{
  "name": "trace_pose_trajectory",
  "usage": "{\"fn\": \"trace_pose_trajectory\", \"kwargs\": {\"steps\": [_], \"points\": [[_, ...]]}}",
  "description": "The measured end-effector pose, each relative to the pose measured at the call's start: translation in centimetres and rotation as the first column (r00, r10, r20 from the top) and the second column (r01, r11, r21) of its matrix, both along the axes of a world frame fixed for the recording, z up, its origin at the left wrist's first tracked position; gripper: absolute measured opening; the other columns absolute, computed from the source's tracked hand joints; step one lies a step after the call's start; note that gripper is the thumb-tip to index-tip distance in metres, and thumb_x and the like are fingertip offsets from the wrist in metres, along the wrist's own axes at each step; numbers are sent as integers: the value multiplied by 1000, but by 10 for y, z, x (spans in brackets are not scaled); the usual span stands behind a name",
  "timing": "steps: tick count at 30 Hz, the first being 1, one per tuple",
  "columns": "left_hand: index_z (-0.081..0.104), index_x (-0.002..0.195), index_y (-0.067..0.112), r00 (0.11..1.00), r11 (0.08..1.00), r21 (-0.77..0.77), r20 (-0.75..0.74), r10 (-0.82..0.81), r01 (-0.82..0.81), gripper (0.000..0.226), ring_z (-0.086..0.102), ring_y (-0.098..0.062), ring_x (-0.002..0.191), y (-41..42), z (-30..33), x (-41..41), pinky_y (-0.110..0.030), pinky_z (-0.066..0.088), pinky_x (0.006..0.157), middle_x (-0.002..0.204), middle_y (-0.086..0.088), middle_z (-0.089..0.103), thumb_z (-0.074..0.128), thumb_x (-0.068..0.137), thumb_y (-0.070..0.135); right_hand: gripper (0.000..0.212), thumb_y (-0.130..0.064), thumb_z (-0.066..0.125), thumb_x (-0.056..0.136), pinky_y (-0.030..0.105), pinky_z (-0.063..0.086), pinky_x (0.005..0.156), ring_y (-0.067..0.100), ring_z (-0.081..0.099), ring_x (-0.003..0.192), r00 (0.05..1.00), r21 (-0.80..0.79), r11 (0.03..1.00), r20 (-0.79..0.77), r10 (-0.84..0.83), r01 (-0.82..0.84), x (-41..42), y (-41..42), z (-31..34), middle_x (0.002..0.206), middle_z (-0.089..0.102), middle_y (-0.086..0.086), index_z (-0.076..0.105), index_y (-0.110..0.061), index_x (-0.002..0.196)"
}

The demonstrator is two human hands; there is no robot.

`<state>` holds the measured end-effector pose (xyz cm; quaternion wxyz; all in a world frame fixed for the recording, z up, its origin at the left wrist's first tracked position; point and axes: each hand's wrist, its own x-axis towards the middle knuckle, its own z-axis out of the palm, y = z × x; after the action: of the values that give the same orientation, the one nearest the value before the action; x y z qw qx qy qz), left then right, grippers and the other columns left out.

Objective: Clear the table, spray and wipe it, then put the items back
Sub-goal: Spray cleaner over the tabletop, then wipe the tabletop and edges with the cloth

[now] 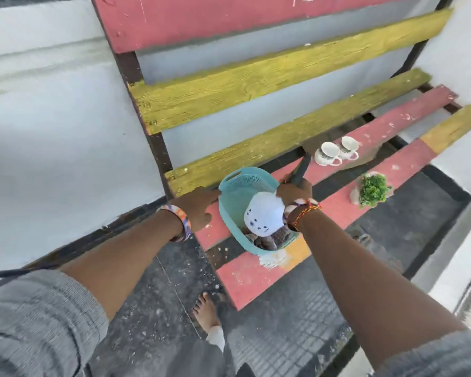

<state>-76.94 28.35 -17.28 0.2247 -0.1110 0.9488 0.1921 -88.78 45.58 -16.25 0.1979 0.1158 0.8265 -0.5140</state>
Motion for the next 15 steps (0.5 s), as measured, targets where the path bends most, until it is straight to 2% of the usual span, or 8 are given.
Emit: {"fn": "trace_pose_trajectory", "kwargs": {"steps": [2, 4, 7, 9, 11, 13, 14, 15], "points": [[12, 148, 25, 1000, 1000, -29, 4, -12, 12, 69, 39, -32, 132, 4, -17, -12, -42, 39, 106, 150, -13, 27, 50, 90, 24, 25, 3, 48, 87, 29, 41, 68, 18, 44, 82, 989, 99, 984, 33, 146, -149, -4, -18, -12, 71, 48, 6, 47, -15, 70], [7, 148, 27, 996, 995, -77, 72, -59, 64, 72, 36, -36, 132, 9, -37, -22, -46, 40, 104, 150, -17, 23, 49, 90, 32, 13, 4, 57, 79, 32, 44, 76, 22, 53, 85, 986, 162, 976, -54, 157, -146, -13, -30, -30, 84, 61, 14, 60, -8, 83], [12, 146, 28, 986, 980, -142, 106, -126, 141, 66, 27, -39, 137, 20, -60, -23, -49, 38, 103, 154, -23, 4, 46, 91, 37, 18, -12, 74, 72, 25, 41, 68, 26, 66, 88, 961, 290, 941, -160, 225, -172, -9, -35, -47, 91, 72, 14, 70, -4, 87], [23, 143, 28, 993, 981, -160, 43, -108, 114, 57, 22, -39, 139, 24, -72, -19, -50, 39, 102, 155, -24, -6, 45, 92, 37, 23, -18, 77, 70, 20, 38, 65, 26, 66, 89, 949, 276, 939, -177, 261, -207, -8, -40, -59, 91, 73, 11, 70, -5, 88], [29, 141, 29, 998, 986, -156, -19, -62, 59, 51, 27, -38, 138, 25, -75, -14, -47, 47, 94, 156, -21, -5, 43, 92, 35, 30, -13, 78, 69, 14, 36, 63, 26, 65, 91, 941, 209, 951, -206, 270, -227, -8, -40, -64, 94, 71, 13, 67, -3, 94], [32, 139, 30, 997, 986, -162, -58, -53, 43, 47, 31, -37, 136, 26, -75, -13, -46, 50, 89, 156, -19, -3, 41, 93, 36, 49, -11, 80, 67, 26, 47, 77, 31, 61, 102, 942, 187, 942, -139, 307, -279, -12, -36, -67, 108, 65, 17, 57, -1, 109], [34, 138, 30, 996, 986, -165, -74, -51, 38, 46, 32, -37, 136, 27, -74, -14, -46, 51, 88, 156, -19, -1, 40, 93, 36, 62, -12, 80, 66, 36, 47, 89, 33, 55, 111, 928, 257, 904, -60, 367, -341, -14, -32, -69, 118, 59, 18, 49, -2, 119], [35, 137, 31, 996, 985, -167, -77, -47, 34, 45, 32, -37, 136, 28, -72, -14, -46, 51, 87, 156, -19, 0, 40, 93, 36, 75, -15, 81, 66, 43, 43, 97, 34, 48, 120, 898, 374, 824, 64, 435, -425, -15, -25, -73, 127, 51, 18, 40, -3, 128]]}}
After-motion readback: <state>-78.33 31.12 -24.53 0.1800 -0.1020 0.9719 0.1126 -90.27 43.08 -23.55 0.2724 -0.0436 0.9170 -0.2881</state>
